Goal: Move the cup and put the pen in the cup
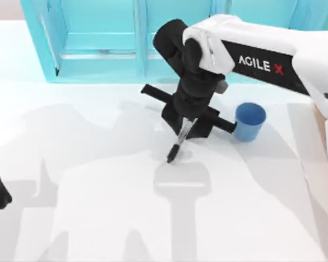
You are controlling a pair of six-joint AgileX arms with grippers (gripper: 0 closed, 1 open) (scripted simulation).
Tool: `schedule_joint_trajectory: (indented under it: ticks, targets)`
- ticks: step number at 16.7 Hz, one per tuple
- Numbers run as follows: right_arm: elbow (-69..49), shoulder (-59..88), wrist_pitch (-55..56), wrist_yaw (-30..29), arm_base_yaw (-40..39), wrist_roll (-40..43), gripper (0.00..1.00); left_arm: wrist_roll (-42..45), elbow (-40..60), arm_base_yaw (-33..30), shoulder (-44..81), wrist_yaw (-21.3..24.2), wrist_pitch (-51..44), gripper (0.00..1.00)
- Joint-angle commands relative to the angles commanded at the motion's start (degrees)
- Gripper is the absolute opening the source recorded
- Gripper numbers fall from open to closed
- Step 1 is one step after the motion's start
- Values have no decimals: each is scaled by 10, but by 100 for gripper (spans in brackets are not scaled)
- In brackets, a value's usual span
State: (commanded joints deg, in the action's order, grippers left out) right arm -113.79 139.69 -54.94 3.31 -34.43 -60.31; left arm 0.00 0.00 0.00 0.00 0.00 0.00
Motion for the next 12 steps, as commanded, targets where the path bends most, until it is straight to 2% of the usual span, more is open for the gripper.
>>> schedule_joint_trajectory:
  ticks: [8, 12]
  targets:
    - [127, -199, -50, -4, -53, -58, 0, 0, 0, 0, 0, 0, 0, 100]
    - [149, -226, -65, -9, -73, -74, 0, 0, 0, 0, 0, 0, 0, 100]
